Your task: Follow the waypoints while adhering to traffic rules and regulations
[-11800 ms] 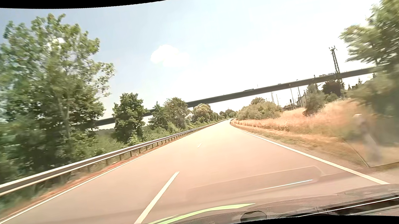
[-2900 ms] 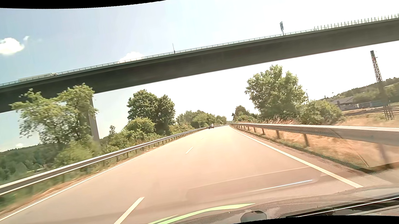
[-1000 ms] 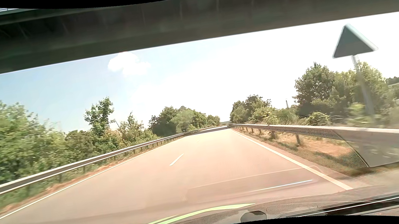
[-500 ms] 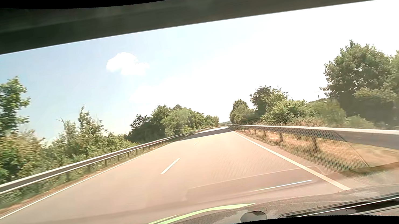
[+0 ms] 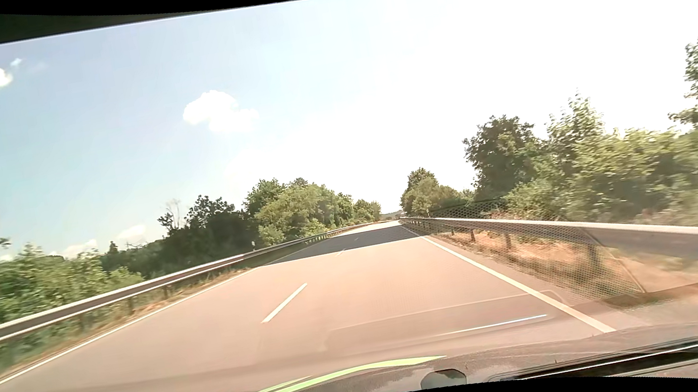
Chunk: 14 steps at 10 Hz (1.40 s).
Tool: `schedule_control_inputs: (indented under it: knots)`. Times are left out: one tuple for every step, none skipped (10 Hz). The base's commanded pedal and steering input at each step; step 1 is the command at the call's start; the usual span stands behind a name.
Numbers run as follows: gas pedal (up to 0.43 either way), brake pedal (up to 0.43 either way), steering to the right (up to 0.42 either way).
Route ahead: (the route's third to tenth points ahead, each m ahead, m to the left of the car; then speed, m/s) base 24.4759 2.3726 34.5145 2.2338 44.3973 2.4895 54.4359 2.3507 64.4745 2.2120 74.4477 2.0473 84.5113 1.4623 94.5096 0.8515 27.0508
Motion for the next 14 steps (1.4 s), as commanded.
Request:
schedule_control_inputs:
  knots:
    - [0.331, 0.0, 0.001]
    - [0.331, 0.0, 0.001]
    - [0.339, 0.0, 0.0]
    - [0.339, 0.0, 0.001]
    - [0.339, 0.0, 0.001]
    - [0.311, 0.0, 0.001]
    - [0.268, 0.0, 0.001]
    - [0.268, 0.0, 0.001]
    - [0.26, 0.0, 0.001]
    - [0.26, 0.0, 0.001]
    - [0.26, 0.0, 0.001]
    - [0.26, 0.0, 0.001]
    - [0.26, 0.0, 0.001]
    - [0.26, 0.0, 0.001]
